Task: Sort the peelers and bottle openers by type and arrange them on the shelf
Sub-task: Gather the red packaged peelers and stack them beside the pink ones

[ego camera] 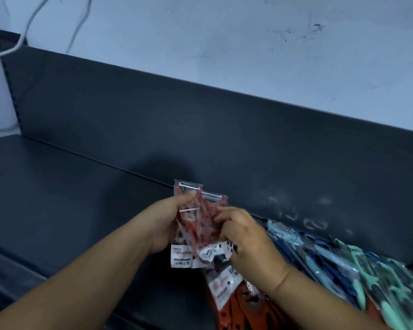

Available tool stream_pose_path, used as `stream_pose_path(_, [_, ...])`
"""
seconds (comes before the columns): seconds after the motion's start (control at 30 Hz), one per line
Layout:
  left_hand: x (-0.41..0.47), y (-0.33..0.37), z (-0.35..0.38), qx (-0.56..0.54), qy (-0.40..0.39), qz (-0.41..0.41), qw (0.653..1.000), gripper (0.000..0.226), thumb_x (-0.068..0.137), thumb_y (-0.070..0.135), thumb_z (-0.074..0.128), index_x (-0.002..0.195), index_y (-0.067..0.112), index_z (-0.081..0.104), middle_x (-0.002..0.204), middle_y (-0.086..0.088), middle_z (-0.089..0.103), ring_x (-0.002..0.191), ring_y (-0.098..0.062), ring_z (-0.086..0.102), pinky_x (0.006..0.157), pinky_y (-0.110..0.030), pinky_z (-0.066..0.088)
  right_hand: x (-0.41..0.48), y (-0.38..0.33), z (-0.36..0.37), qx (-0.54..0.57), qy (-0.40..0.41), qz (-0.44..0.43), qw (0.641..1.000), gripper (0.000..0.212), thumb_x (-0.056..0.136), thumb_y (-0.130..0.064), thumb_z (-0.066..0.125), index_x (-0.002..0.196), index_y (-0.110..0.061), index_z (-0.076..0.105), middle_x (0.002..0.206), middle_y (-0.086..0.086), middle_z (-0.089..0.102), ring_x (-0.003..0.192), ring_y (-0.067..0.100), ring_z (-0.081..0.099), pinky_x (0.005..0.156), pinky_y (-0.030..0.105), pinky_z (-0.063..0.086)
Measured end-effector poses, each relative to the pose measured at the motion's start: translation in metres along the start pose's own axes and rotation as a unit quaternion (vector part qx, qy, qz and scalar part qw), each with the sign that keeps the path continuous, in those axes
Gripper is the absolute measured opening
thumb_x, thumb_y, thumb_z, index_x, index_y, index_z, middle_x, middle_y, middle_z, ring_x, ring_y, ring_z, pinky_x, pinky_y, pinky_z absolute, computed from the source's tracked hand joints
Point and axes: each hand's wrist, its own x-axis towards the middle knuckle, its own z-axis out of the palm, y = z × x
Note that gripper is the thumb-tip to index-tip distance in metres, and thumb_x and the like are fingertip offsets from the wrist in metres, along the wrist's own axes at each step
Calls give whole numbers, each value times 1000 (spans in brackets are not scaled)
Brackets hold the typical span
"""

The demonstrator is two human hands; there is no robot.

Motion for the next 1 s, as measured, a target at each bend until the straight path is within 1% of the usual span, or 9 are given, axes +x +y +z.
stream_pose_path(0.1, [-1,-4,6,16,2,26,1000,20,85,14,66,103,5,68,96,-19,72,84,-33,68,86,-49,54,-12,2,2,-35,-29,-40,998,25,70,5,45,84,-15,51,108,6,63,123,21,49,99,25,44])
stream_pose_path(0.23, [2,-12,13,14,46,49,998,25,84,-6,60,107,2,64,90,-19,71,78,-32,68,69,-40,56,-19,3,2,-40,-87,-48,994,19,84,-1,46,90,-16,55,126,9,59,136,28,39,109,33,35])
stream_pose_path(0.37, [1,-13,18,26,70,63,995,22,84,-6,57,103,4,63,87,-18,72,75,-30,68,68,-37,55,-21,-2,-14,50,-17,88,995,42,78,7,42,97,-22,65,133,-8,53,136,8,37,114,20,27])
stream_pose_path(0.47, [-2,-13,21,35,62,64,995,22,85,-5,55,103,4,63,91,-19,72,78,-30,69,69,-37,55,-13,-9,-26,205,66,290,933,46,82,15,42,92,-26,59,115,-12,57,112,-1,51,99,20,42])
stream_pose_path(0.53, [-5,-12,26,45,44,68,996,22,86,-5,55,104,3,63,95,-20,72,82,-31,69,72,-39,56,-5,-8,-30,318,67,395,859,13,93,-11,56,100,-21,58,104,-1,63,99,10,59,86,25,48])
stream_pose_path(0.6, [-7,-12,33,55,29,74,995,22,85,-6,57,104,4,63,96,-20,72,85,-33,69,77,-42,56,2,-7,-31,378,15,472,796,28,87,-40,65,105,-19,59,102,6,67,93,18,64,85,34,52])
stream_pose_path(0.73, [-11,-11,42,76,-2,80,994,18,85,1,62,101,9,66,96,-15,73,90,-31,68,86,-45,53,7,-10,-31,402,20,469,786,12,89,-21,65,94,-11,67,93,16,73,86,36,69,82,52,56])
stream_pose_path(0.9, [-12,-7,38,67,-4,66,996,13,90,3,57,99,10,63,89,-15,71,80,-28,67,81,-45,53,3,11,-64,515,23,520,681,16,98,-14,49,88,-12,62,70,7,64,59,20,58,58,32,51])
stream_pose_path(1.0, [-11,-5,42,65,1,62,996,13,90,2,57,97,11,62,86,-13,71,76,-26,66,72,-38,52,0,8,-74,558,-74,498,660,21,96,-11,50,110,-1,63,91,16,68,77,26,63,78,40,55])
